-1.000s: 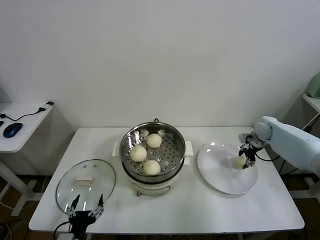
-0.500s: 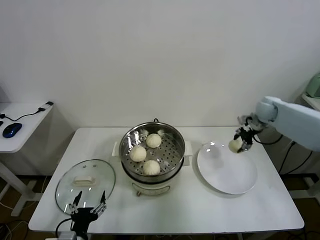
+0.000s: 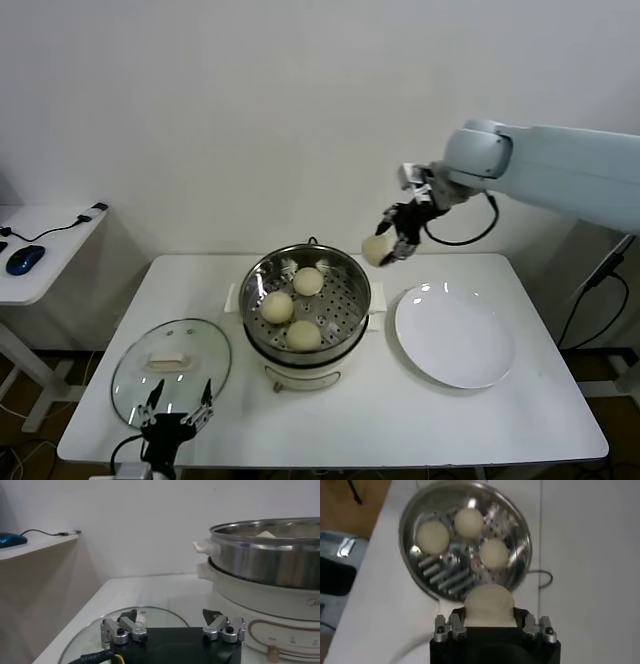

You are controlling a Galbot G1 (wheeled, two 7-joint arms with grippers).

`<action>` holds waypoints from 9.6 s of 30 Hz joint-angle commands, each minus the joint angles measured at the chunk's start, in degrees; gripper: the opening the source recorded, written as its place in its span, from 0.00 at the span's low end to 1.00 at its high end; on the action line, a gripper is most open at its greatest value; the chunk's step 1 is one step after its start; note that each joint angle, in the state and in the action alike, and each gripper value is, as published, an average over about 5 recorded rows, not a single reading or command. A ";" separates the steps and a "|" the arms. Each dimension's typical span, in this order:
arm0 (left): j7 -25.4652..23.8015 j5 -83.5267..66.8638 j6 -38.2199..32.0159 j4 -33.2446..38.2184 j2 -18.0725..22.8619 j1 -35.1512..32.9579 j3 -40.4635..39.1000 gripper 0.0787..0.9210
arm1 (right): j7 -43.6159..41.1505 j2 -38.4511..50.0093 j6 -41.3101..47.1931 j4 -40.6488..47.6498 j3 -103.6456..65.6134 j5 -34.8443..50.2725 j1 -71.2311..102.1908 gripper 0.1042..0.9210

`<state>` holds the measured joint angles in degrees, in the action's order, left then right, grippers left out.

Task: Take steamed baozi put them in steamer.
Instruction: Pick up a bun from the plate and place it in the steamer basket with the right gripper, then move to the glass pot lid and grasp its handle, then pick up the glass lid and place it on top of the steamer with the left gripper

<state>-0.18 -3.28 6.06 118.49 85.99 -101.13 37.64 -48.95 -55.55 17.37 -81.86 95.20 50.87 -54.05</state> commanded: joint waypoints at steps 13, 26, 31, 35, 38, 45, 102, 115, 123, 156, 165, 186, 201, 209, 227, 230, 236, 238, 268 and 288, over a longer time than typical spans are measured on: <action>-0.29 -0.21 0.46 0.48 0.16 0.15 0.03 0.88 | 11.36 -11.28 9.35 3.27 -1.44 -0.30 16.97 0.67; -0.41 -0.67 0.54 -0.47 -0.35 0.91 0.15 0.88 | 10.23 -11.83 8.74 5.10 -1.50 -1.90 17.35 0.68; -0.42 -0.93 0.68 -0.38 -0.36 1.00 0.16 0.88 | 7.81 -11.27 5.84 5.60 -3.18 -1.15 16.95 0.78; -0.42 -1.07 0.72 -0.30 -0.38 0.99 0.24 0.88 | 5.11 -10.10 2.60 6.50 -5.08 -0.24 15.68 0.86; -0.42 -1.10 0.72 -0.20 -0.37 0.92 0.32 0.88 | 3.98 -8.21 0.74 6.50 -6.60 1.93 14.21 0.88; -0.59 -1.07 0.73 0.60 -0.36 0.54 0.41 0.88 | 17.83 -0.61 -2.90 6.63 -25.17 6.90 22.66 0.88; 17.81 44.29 -27.32 -12.93 -5.82 6.51 5.39 0.88 | 44.30 -13.31 -37.90 -7.51 -128.09 -31.40 140.68 0.88; 31.99 73.76 -18.30 -30.27 -11.30 9.00 4.65 0.88 | 46.81 -13.22 -36.65 -8.79 -127.30 -33.32 140.87 0.88; 29.41 76.41 -15.26 -33.07 -11.25 12.08 4.35 0.88 | 47.72 -13.39 -36.26 -9.88 -127.12 -33.69 141.11 0.88; 24.35 80.02 -10.12 -37.37 -11.09 22.13 1.92 0.74 | 47.91 -13.78 -35.75 -10.30 -127.01 -34.73 141.71 0.88; 24.25 80.03 -9.93 -39.51 -10.89 22.73 1.62 0.43 | 47.73 -13.46 -35.35 -10.66 -127.20 -35.31 141.48 0.88; 25.45 78.28 -10.31 -38.28 -9.70 23.21 2.12 0.06 | 48.39 -13.68 -34.93 -11.80 -127.42 -37.06 141.35 0.88; 5.81 62.81 -5.25 -9.09 -18.91 16.92 6.86 0.06 | 49.48 -13.71 -32.04 -13.90 -127.86 -39.83 141.50 0.88; -4.04 57.69 7.84 2.01 -23.07 19.47 2.86 0.06 | 49.65 -13.56 -30.99 -15.12 -127.30 -41.63 141.37 0.88; -12.15 83.53 26.06 6.64 -11.62 30.80 -31.55 0.06 | 50.42 -14.12 -33.36 -13.84 -124.90 -42.80 141.19 0.88; -12.72 86.08 27.17 3.80 -8.74 33.33 -34.82 0.06 | 50.42 -14.14 -33.61 -13.70 -125.09 -42.73 141.41 0.88; -12.53 88.98 27.93 -2.06 -4.59 36.59 -38.75 0.06 | 50.33 -14.21 -34.36 -13.57 -125.90 -42.66 142.02 0.88; -12.57 90.01 28.16 -3.54 -3.25 37.02 -39.42 0.06 | 50.33 -14.28 -34.60 -13.54 -126.10 -42.66 142.24 0.88; -9.38 94.54 28.40 -15.13 -0.68 38.35 -37.86 0.06 | 50.23 -15.62 -37.06 -13.31 -127.58 -43.07 143.19 0.88; -9.22 94.44 27.55 -15.32 -0.67 37.84 -37.01 0.35 | 49.26 -14.99 -37.26 -13.11 -127.44 -43.43 143.09 0.88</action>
<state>-10.52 90.06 33.82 104.65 84.62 -62.95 -0.24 0.50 -70.88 -20.20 -94.85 -32.31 7.52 89.05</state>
